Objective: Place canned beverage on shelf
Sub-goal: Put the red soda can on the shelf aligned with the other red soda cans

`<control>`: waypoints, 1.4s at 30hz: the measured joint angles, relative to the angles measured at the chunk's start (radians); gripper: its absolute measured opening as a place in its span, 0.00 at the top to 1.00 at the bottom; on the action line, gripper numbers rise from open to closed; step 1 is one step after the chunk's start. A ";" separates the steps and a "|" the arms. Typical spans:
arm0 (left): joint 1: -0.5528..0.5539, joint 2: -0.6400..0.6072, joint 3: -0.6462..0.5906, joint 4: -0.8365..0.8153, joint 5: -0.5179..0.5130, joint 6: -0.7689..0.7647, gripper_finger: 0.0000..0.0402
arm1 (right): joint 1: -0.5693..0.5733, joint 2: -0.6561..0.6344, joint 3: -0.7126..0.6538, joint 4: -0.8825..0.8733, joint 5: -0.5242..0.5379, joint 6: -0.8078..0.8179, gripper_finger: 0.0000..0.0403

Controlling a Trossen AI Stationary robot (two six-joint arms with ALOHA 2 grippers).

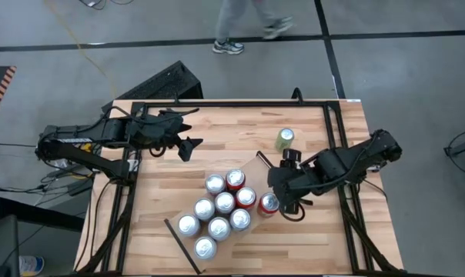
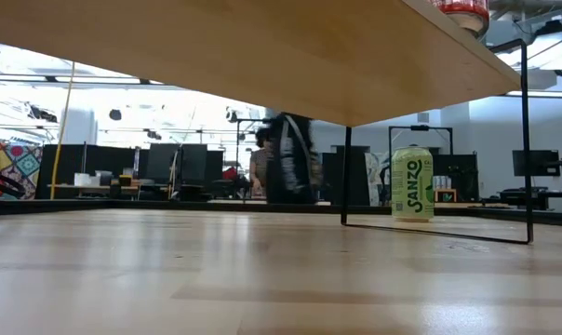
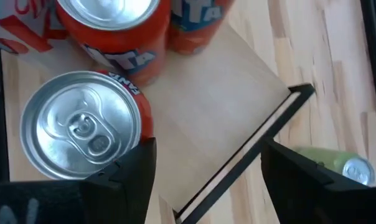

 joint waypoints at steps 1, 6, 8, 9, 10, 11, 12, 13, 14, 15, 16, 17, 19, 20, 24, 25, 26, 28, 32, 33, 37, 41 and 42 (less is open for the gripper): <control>0.000 0.000 0.000 0.000 0.000 0.000 0.17 | -0.001 0.000 0.000 0.007 0.000 -0.012 0.34; 0.000 0.000 0.000 0.000 0.000 0.000 0.17 | -0.017 0.000 0.000 0.062 -0.020 -0.061 0.34; 0.000 0.000 0.000 0.000 0.000 0.000 0.17 | -0.020 0.000 0.000 0.102 -0.022 -0.084 0.34; 0.000 0.000 0.000 -0.001 0.000 0.000 0.17 | -0.020 0.000 0.000 0.111 -0.023 -0.085 0.34; 0.000 0.000 0.000 -0.001 0.000 0.000 0.17 | -0.023 0.000 0.000 0.116 -0.023 -0.087 0.34; 0.000 0.000 0.000 -0.002 0.000 0.000 0.17 | -0.026 0.000 0.000 0.122 -0.024 -0.088 0.34; 0.000 0.000 0.000 -0.005 0.000 0.000 0.17 | -0.028 0.000 0.000 0.128 -0.026 -0.092 0.34; 0.000 0.000 0.000 -0.008 0.000 0.000 0.17 | -0.029 0.000 0.000 0.131 -0.026 -0.098 0.34; 0.000 0.000 0.000 -0.009 0.000 0.000 0.17 | -0.030 0.000 0.000 0.133 -0.026 -0.107 0.34; 0.000 0.000 0.000 -0.011 0.000 0.000 0.17 | -0.030 0.000 0.000 0.140 -0.024 -0.113 0.34; 0.000 0.000 0.000 -0.014 0.000 0.000 0.17 | -0.031 0.000 0.000 0.144 -0.016 -0.113 0.34; 0.000 0.000 0.000 -0.017 0.000 0.000 0.17 | -0.031 0.000 0.000 0.138 0.006 -0.097 0.34; 0.000 0.000 0.000 -0.019 0.000 0.000 0.17 | -0.026 -0.009 0.000 0.101 0.052 -0.044 0.34; 0.000 0.000 0.000 -0.021 0.000 0.000 0.17 | -0.021 -0.015 0.000 0.079 0.062 -0.013 0.34; 0.000 0.000 0.000 -0.021 0.000 -0.001 0.17 | 0.019 -0.061 0.011 -0.037 0.059 0.181 0.34; 0.000 0.000 0.000 -0.021 0.001 -0.001 0.17 | 0.042 -0.069 0.011 -0.070 0.056 0.248 0.34; 0.000 0.000 0.000 -0.021 0.001 -0.001 0.17 | 0.069 -0.075 0.011 -0.104 0.057 0.310 0.34; 0.000 0.000 0.000 -0.021 0.001 -0.008 0.17 | 0.130 -0.077 0.006 -0.126 0.068 0.408 0.34; 0.000 0.000 0.000 -0.021 0.000 -0.019 0.17 | 0.228 -0.071 -0.046 -0.115 0.164 0.506 0.34; 0.000 0.000 0.000 -0.021 0.000 -0.020 0.17 | 0.230 -0.068 -0.067 -0.118 0.173 0.518 0.34; 0.000 0.000 0.000 -0.021 0.001 -0.020 0.17 | 0.219 -0.050 -0.153 -0.103 0.184 0.537 0.34; 0.000 0.000 0.000 -0.021 0.001 -0.022 0.17 | 0.181 -0.056 -0.203 -0.021 0.204 0.481 0.34; 0.000 0.000 0.000 -0.021 0.001 -0.022 0.17 | 0.173 -0.054 -0.208 -0.012 0.203 0.463 0.34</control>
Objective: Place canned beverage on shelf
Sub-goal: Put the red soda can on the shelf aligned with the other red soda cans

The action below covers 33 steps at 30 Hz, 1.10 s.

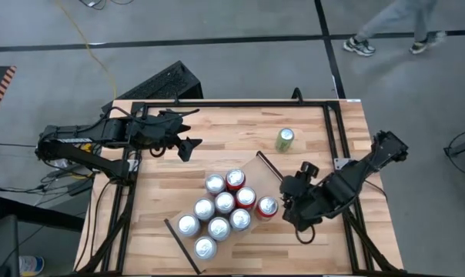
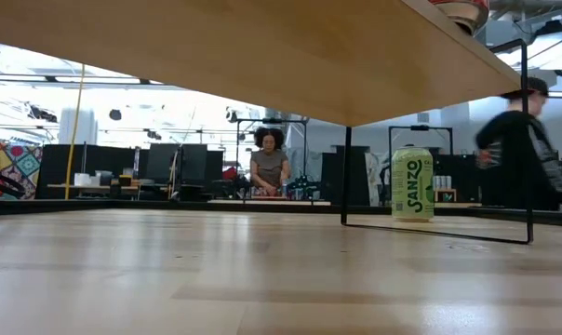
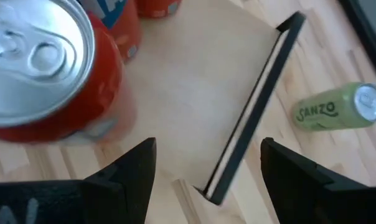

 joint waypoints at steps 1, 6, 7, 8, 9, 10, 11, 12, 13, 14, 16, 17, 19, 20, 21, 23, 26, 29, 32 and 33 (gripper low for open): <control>0.000 0.000 0.000 0.000 0.000 0.000 0.17 | -0.008 0.002 -0.001 0.006 -0.002 -0.018 0.34; 0.000 0.000 0.000 0.000 0.000 -0.001 0.17 | -0.039 -0.001 0.000 0.088 -0.003 -0.096 0.34; 0.000 0.000 0.000 0.000 0.000 -0.001 0.17 | -0.044 0.000 0.000 0.106 -0.006 -0.112 0.34; 0.000 0.000 0.000 0.000 0.000 -0.001 0.17 | -0.049 0.000 0.000 0.126 -0.009 -0.129 0.34; 0.000 0.000 0.000 0.000 0.000 -0.001 0.17 | -0.053 0.000 0.000 0.141 -0.017 -0.148 0.34; 0.000 0.000 0.000 0.000 0.000 -0.001 0.17 | -0.055 0.000 0.000 0.155 -0.023 -0.170 0.34; 0.000 0.000 0.000 0.000 0.000 -0.001 0.17 | -0.057 0.000 0.000 0.169 -0.026 -0.190 0.34; 0.000 0.000 0.000 0.000 0.000 -0.001 0.17 | -0.059 0.000 0.000 0.187 -0.032 -0.210 0.34; 0.000 0.000 0.000 0.000 0.000 0.000 0.17 | -0.062 0.000 0.000 0.201 -0.038 -0.227 0.34; 0.000 0.000 0.000 0.000 0.000 0.000 0.17 | -0.064 0.000 0.000 0.208 -0.040 -0.239 0.34; 0.000 0.000 0.000 0.000 0.000 0.000 0.17 | -0.075 0.000 0.000 0.213 -0.030 -0.243 0.34; 0.000 0.000 0.000 0.000 0.000 0.000 0.17 | -0.083 0.000 0.000 0.214 -0.026 -0.244 0.34; 0.000 0.000 0.000 0.000 0.000 0.000 0.17 | -0.098 0.000 0.000 0.222 -0.022 -0.247 0.34; 0.000 0.000 0.000 0.000 0.000 0.000 0.17 | -0.104 0.000 0.000 0.224 -0.022 -0.247 0.34; 0.000 0.000 0.000 0.000 0.000 0.000 0.17 | -0.109 0.000 0.000 0.231 -0.022 -0.252 0.34; 0.000 0.000 0.000 0.000 0.000 0.002 0.17 | -0.111 0.000 0.001 0.253 -0.021 -0.266 0.34; 0.000 0.000 0.000 0.000 0.001 0.003 0.17 | -0.104 -0.004 0.001 0.223 -0.023 -0.207 0.34; 0.000 0.000 0.000 0.000 0.003 0.003 0.17 | -0.065 -0.025 0.001 0.153 -0.041 -0.099 0.34; 0.000 0.000 0.000 0.000 0.006 0.003 0.17 | 0.008 -0.037 0.001 0.117 -0.051 0.010 0.34; 0.000 0.000 0.000 0.000 0.006 0.003 0.17 | 0.032 -0.037 0.001 0.120 -0.052 0.036 0.34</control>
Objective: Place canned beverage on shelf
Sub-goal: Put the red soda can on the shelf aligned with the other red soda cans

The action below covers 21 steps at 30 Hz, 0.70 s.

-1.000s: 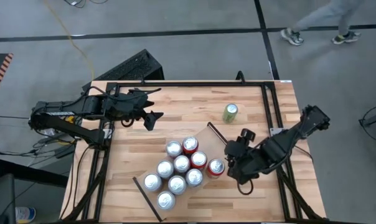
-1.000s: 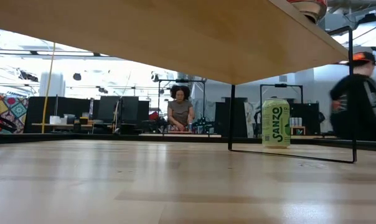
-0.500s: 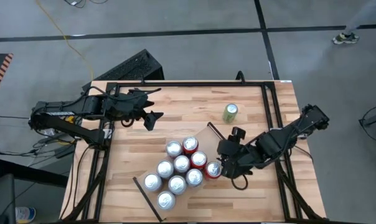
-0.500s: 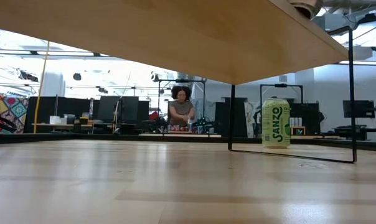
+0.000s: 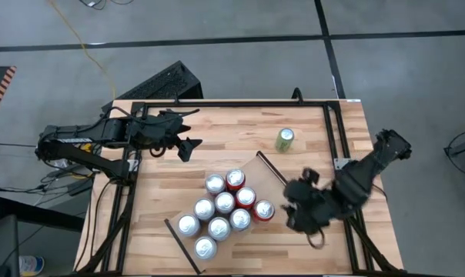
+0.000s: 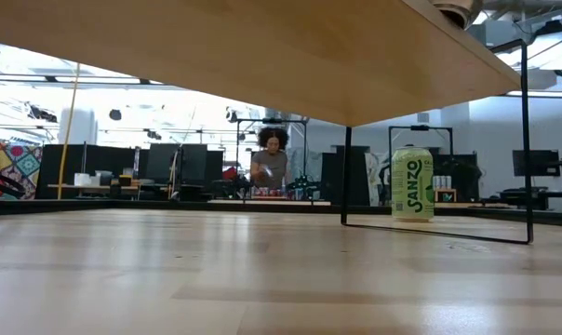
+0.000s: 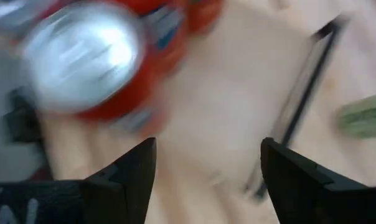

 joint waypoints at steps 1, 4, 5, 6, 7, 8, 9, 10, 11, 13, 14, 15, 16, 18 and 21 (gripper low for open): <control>0.000 0.000 0.000 0.000 0.000 0.000 0.17 | 0.025 0.002 0.000 0.001 0.000 0.026 0.34; 0.000 0.000 0.000 0.000 -0.001 0.000 0.17 | 0.083 0.004 -0.005 0.018 -0.006 0.084 0.34; 0.000 0.000 0.000 0.000 -0.001 0.000 0.17 | 0.089 0.005 -0.012 0.042 -0.005 0.089 0.34; 0.000 0.000 0.000 0.000 -0.001 0.000 0.17 | 0.091 0.013 -0.019 0.074 -0.003 0.087 0.34; 0.000 0.000 0.000 0.000 -0.001 0.000 0.17 | 0.090 0.019 -0.022 0.101 0.002 0.073 0.34; 0.000 0.000 0.000 0.000 -0.001 0.000 0.17 | 0.089 0.024 -0.028 0.116 0.005 0.061 0.34; 0.000 0.000 0.000 0.000 -0.001 0.000 0.17 | 0.089 0.025 -0.035 0.128 0.004 0.047 0.34; 0.000 0.000 0.000 0.000 -0.001 0.000 0.17 | 0.084 0.023 -0.043 0.141 0.005 0.039 0.34; 0.000 0.000 0.000 0.000 -0.001 0.000 0.17 | 0.074 0.019 -0.054 0.152 0.010 0.027 0.34; 0.000 0.000 0.000 0.000 -0.001 0.000 0.17 | 0.055 0.018 -0.071 0.182 0.008 0.001 0.34; 0.000 0.000 0.000 0.000 0.000 -0.001 0.17 | 0.049 0.021 -0.075 0.182 0.006 -0.011 0.34; 0.000 0.000 0.000 0.000 0.001 -0.001 0.17 | 0.044 0.024 -0.075 0.182 -0.001 -0.027 0.34; 0.000 0.000 0.000 0.000 0.007 -0.001 0.17 | 0.037 0.024 -0.076 0.183 -0.005 -0.043 0.34; 0.000 0.000 0.000 0.000 0.018 -0.002 0.17 | 0.026 0.019 -0.075 0.197 -0.009 -0.069 0.34; 0.000 0.000 0.000 0.000 0.019 -0.004 0.17 | 0.012 0.020 -0.075 0.202 -0.013 -0.095 0.34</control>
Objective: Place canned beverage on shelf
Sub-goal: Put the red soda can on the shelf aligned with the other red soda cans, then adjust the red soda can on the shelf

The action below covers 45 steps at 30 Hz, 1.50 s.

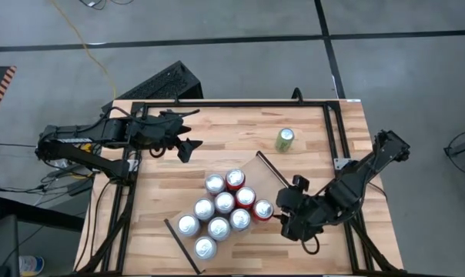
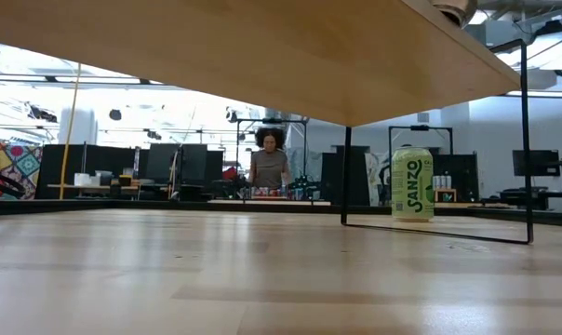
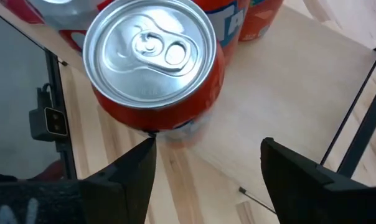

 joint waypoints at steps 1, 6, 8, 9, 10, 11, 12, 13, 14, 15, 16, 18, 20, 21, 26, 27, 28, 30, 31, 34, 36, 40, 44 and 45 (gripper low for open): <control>0.000 0.000 0.000 0.000 0.000 -0.004 0.17 | -0.005 0.000 0.000 0.000 -0.003 -0.007 0.34; 0.000 0.000 0.000 0.000 0.000 -0.005 0.17 | -0.019 0.000 0.000 0.017 -0.009 -0.058 0.34; 0.000 0.000 0.000 0.000 0.000 -0.006 0.17 | -0.028 0.000 0.000 0.015 -0.009 -0.071 0.34; 0.000 0.000 0.000 0.000 0.000 -0.006 0.17 | -0.032 0.000 0.000 0.015 -0.009 -0.072 0.34; 0.000 0.000 0.000 0.000 0.000 -0.006 0.17 | -0.034 0.000 0.000 0.016 -0.009 -0.072 0.34; 0.000 0.000 0.000 0.000 0.000 -0.006 0.17 | -0.038 0.000 0.000 0.016 -0.008 -0.073 0.34; 0.000 0.000 0.000 0.000 -0.001 -0.006 0.17 | -0.040 0.000 0.000 0.017 -0.008 -0.078 0.34; 0.000 0.000 0.000 0.000 -0.001 -0.006 0.17 | -0.040 0.000 0.000 0.016 -0.008 -0.080 0.34; 0.000 0.000 0.000 0.000 -0.001 -0.006 0.17 | -0.040 0.000 0.000 0.016 -0.007 -0.081 0.34; 0.000 0.000 0.000 0.000 -0.001 -0.007 0.17 | -0.043 0.000 0.000 0.017 -0.006 -0.083 0.34; 0.000 0.000 0.000 0.000 -0.001 -0.007 0.17 | -0.046 0.000 0.000 0.017 -0.006 -0.086 0.34; 0.000 0.000 0.000 0.000 -0.001 -0.007 0.17 | -0.046 0.000 0.000 0.016 -0.006 -0.087 0.34; 0.000 0.000 0.000 0.000 -0.001 -0.007 0.17 | -0.046 0.000 0.000 0.017 -0.005 -0.088 0.34; 0.000 0.000 0.000 0.000 -0.001 -0.007 0.17 | -0.046 0.000 0.000 0.016 -0.003 -0.088 0.34; 0.000 0.000 0.000 0.000 -0.002 -0.007 0.17 | -0.051 0.000 0.000 0.015 0.000 -0.114 0.34; 0.000 0.000 0.000 0.000 -0.002 -0.007 0.17 | -0.051 0.000 0.000 0.015 -0.001 -0.114 0.34; 0.000 0.000 0.000 0.000 -0.002 -0.007 0.17 | -0.052 -0.001 0.000 0.012 -0.002 -0.117 0.34; 0.000 0.000 0.000 0.000 -0.002 -0.007 0.17 | -0.052 -0.006 0.015 -0.022 -0.006 -0.121 0.34; 0.000 0.000 0.000 0.000 -0.002 -0.007 0.17 | -0.052 -0.010 0.032 -0.046 -0.006 -0.121 0.34; 0.000 0.000 0.000 0.000 -0.002 -0.007 0.17 | -0.055 -0.052 0.104 -0.165 0.014 -0.118 0.34; 0.000 0.000 0.000 0.000 -0.002 -0.014 0.17 | -0.075 -0.085 0.146 -0.261 0.052 -0.095 0.34; 0.000 0.000 0.000 0.000 -0.002 -0.022 0.17 | -0.182 -0.146 0.164 -0.414 0.092 -0.120 0.34; 0.000 0.000 0.000 0.000 -0.002 -0.022 0.17 | -0.350 -0.206 0.129 -0.409 0.050 -0.356 0.34; 0.000 0.000 0.000 0.000 -0.002 -0.023 0.17 | -0.392 -0.217 0.121 -0.383 0.028 -0.445 0.34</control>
